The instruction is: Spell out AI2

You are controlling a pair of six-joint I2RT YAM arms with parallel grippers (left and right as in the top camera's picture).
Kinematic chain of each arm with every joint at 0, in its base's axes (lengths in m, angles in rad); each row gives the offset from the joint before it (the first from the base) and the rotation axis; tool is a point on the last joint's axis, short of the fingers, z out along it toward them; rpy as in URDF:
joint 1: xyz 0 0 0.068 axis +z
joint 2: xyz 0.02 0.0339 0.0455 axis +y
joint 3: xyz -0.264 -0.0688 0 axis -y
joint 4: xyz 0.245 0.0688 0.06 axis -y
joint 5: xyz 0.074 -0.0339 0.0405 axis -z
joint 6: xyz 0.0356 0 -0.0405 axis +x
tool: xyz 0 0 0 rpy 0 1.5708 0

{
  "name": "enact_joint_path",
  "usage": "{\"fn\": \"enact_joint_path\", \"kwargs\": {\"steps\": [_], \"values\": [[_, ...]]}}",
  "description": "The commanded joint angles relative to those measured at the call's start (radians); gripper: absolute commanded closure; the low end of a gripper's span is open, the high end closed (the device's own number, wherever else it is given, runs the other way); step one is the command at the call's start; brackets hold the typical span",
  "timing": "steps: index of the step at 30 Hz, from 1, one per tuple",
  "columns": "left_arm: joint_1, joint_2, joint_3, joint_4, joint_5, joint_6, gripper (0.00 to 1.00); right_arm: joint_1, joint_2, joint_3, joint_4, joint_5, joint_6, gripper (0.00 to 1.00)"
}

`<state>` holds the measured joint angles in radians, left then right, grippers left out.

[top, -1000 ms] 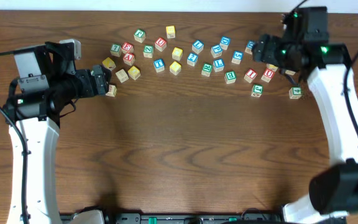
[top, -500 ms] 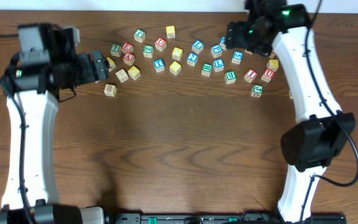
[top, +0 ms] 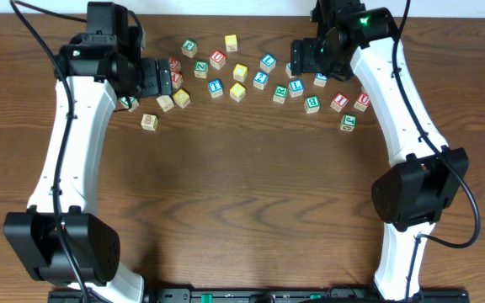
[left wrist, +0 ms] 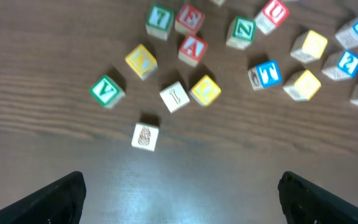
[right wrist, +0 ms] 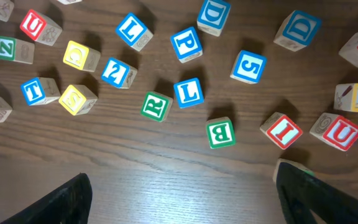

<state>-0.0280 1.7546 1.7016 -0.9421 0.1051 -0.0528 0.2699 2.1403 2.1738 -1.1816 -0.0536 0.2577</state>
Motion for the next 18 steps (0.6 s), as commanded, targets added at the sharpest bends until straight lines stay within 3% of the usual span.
{"fn": "enact_joint_path", "kwargs": {"steps": [1, 12, 18], "values": [[0.002, -0.002, 0.019, 0.050, -0.019, -0.010, 0.02, 0.007, -0.002, 0.023, -0.002, 0.025, -0.012, 0.08], [0.002, 0.123, 0.042, 0.287, -0.020, 0.042, 0.02, 0.007, -0.002, 0.022, -0.019, 0.026, -0.012, 0.07], [-0.021, 0.298, 0.211, 0.227, -0.020, 0.103, 0.03, 0.007, -0.002, 0.021, -0.047, 0.026, -0.012, 0.06]]}}
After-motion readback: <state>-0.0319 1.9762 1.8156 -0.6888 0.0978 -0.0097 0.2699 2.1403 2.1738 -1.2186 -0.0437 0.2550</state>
